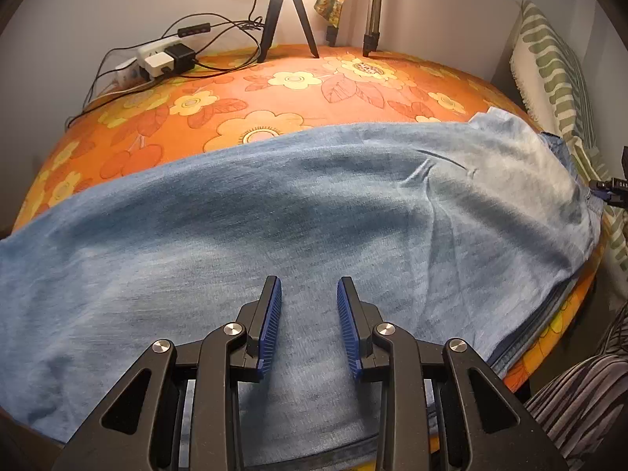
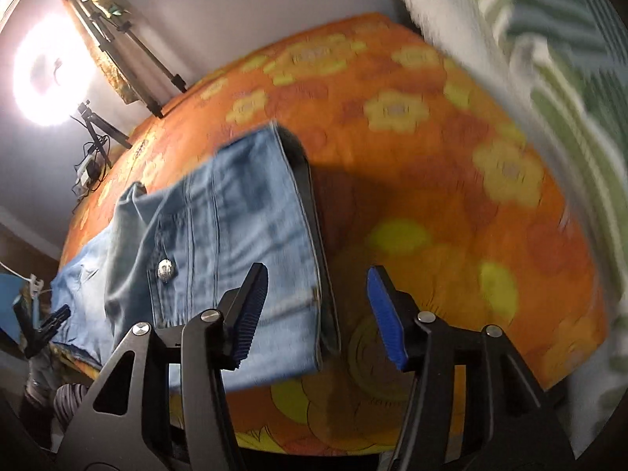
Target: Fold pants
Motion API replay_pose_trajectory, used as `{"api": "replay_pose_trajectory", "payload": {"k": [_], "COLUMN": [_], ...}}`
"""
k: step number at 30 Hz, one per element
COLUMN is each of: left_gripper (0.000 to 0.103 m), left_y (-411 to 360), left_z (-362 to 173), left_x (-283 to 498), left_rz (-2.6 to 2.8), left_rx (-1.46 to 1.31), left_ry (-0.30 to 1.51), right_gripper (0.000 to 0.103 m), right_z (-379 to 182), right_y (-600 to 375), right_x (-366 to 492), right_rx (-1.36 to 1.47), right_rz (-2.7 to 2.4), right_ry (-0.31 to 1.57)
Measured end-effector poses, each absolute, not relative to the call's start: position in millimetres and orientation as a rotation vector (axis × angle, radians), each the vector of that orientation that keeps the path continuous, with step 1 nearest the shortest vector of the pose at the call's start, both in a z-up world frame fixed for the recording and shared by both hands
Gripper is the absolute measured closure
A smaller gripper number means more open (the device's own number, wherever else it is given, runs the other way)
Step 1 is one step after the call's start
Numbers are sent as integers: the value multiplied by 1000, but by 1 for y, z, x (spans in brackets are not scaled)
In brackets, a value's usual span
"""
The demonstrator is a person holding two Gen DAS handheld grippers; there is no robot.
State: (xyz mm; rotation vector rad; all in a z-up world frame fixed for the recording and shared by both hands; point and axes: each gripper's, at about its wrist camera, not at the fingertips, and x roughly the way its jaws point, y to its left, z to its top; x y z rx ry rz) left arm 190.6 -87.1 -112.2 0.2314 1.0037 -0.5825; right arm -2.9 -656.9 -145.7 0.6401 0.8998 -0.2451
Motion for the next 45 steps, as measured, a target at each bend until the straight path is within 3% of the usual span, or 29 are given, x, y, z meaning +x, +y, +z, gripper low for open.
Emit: {"api": "replay_pose_trajectory", "payload": {"k": [6, 8, 10, 13, 17, 20, 25, 29, 31, 35, 45], "left_gripper": [75, 75, 75, 75, 75, 75, 75, 75, 75, 75, 75], "left_y": [-86, -86, -86, -86, -86, -85, -85, -86, -87, -89, -94], "left_z": [-113, -113, -113, -113, -113, -112, -113, -112, -112, -112, -113], "left_x": [186, 185, 185, 184, 182, 182, 182, 183, 182, 182, 184], "left_rz": [-573, -568, -567, -570, -578, -583, -582, -579, -576, -564, -540], "left_rx": [227, 226, 225, 229, 250, 242, 240, 248, 249, 259, 263], "left_ry": [993, 987, 984, 984, 981, 979, 977, 982, 982, 981, 992], "right_gripper": [45, 55, 83, 89, 90, 90, 81, 75, 49, 48, 45], "right_z": [-163, -164, -163, -153, -99, -97, -127, -102, -90, -86, -153], "right_y": [-642, -635, -625, -613, -586, -574, -581, -600, -616, -652, -687], "right_x": [-10, -11, -8, -10, -29, -34, -24, -30, -24, 16, 83], "right_rx": [688, 698, 657, 644, 490, 383, 442, 461, 487, 523, 589], "right_rz": [-228, -207, -218, -204, -264, -362, -339, -280, -254, -217, -155], "right_ry": [883, 880, 891, 861, 745, 836, 987, 891, 836, 793, 838]}}
